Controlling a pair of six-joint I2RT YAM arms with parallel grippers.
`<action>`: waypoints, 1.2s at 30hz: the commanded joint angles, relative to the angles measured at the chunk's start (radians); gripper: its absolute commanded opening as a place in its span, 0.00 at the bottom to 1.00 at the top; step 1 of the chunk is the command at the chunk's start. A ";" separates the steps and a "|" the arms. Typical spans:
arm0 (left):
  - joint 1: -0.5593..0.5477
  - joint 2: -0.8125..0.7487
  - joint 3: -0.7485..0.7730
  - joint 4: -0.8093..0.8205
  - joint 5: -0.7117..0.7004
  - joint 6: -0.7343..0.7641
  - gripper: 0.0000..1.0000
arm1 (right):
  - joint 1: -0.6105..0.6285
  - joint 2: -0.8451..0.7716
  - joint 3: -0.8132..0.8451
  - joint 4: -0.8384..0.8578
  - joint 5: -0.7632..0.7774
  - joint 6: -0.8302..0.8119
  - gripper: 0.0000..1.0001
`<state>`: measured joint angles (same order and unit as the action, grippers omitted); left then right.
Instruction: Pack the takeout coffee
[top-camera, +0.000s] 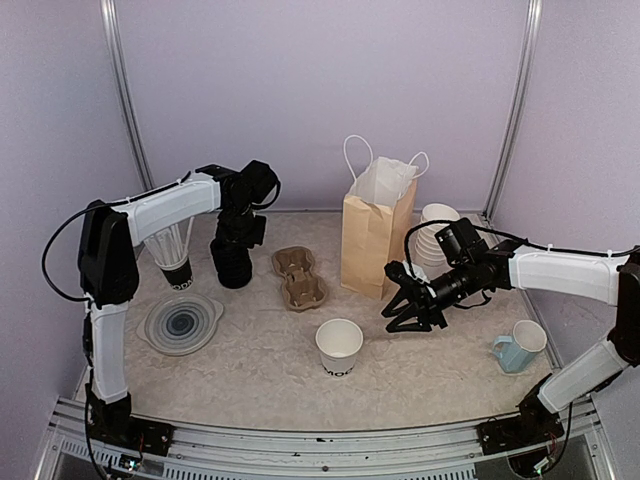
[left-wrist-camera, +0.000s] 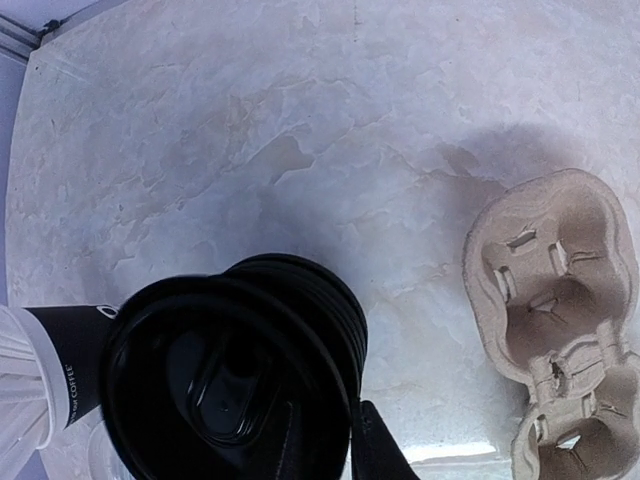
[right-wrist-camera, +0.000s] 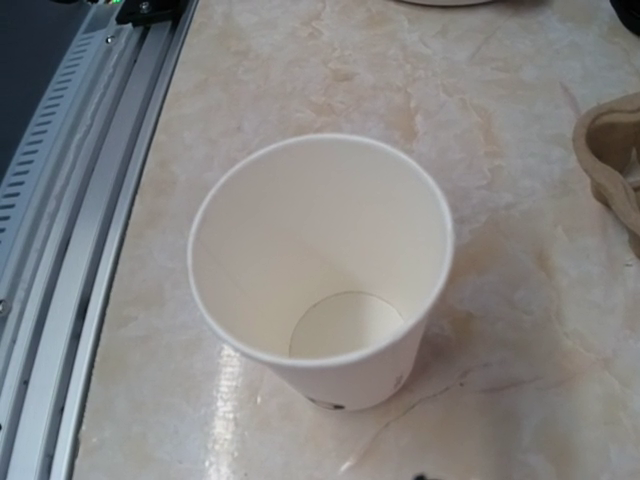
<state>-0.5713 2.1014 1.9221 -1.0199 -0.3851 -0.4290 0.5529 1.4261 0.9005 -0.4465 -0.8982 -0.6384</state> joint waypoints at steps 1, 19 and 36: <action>0.010 -0.010 -0.013 0.020 0.016 0.019 0.13 | -0.007 0.005 -0.003 -0.011 -0.016 -0.008 0.39; 0.011 0.015 -0.012 0.009 0.019 0.005 0.22 | -0.006 0.014 -0.005 -0.013 -0.010 -0.017 0.39; -0.027 -0.079 0.022 -0.030 -0.149 -0.054 0.31 | -0.006 0.023 -0.002 -0.017 -0.014 -0.020 0.39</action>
<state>-0.5800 2.1147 1.9205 -1.0225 -0.4271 -0.4259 0.5533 1.4380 0.9005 -0.4519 -0.8978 -0.6498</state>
